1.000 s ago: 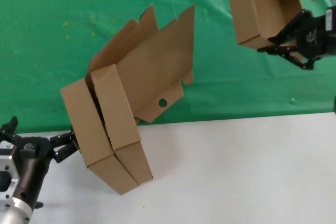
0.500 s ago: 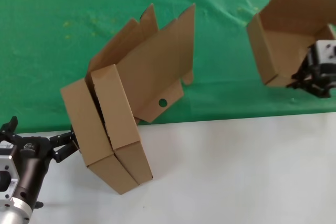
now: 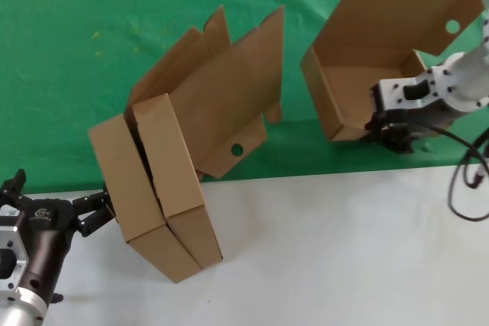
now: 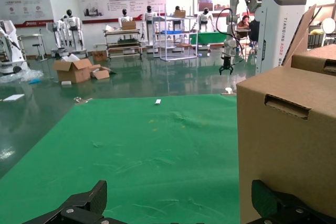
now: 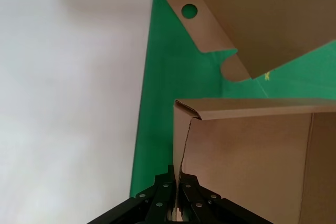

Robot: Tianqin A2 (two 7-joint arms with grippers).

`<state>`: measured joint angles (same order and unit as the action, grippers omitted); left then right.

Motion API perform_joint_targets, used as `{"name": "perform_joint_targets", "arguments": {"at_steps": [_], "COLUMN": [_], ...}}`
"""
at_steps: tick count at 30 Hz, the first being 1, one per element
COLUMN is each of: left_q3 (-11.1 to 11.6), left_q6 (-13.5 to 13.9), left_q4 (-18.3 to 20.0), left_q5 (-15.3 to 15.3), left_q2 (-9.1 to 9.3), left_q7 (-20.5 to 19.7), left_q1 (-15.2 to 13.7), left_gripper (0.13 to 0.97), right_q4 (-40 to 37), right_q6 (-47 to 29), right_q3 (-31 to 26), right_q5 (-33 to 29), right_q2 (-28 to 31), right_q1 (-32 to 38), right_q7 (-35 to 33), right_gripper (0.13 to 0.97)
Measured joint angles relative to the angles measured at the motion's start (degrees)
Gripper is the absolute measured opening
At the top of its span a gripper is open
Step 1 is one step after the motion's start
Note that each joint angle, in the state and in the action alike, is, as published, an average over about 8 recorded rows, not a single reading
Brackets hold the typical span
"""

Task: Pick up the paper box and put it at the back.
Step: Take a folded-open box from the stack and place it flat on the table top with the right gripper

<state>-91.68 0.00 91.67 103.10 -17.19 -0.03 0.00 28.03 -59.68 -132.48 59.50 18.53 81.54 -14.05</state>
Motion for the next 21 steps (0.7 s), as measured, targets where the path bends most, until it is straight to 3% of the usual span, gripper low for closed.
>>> {"name": "perform_joint_targets", "arguments": {"at_steps": [10, 21], "left_q3": [0.0, 0.0], "left_q6": [0.0, 0.0], "left_q4": [0.0, 0.0], "left_q5": [0.0, 0.0], "left_q2": [0.0, 0.0], "left_q7": [0.0, 0.0], "left_q1": [0.0, 0.0], "left_gripper": [0.966, 0.966], "right_q4": [-10.0, -14.2], "right_q6": [6.1, 6.8], "right_q3": [0.7, 2.0], "right_q5": [0.7, 2.6], "right_q2": [-6.2, -7.5], "right_q1": [1.1, 1.9], "right_q7": [-3.5, -6.3], "right_gripper": [0.152, 0.152]}}
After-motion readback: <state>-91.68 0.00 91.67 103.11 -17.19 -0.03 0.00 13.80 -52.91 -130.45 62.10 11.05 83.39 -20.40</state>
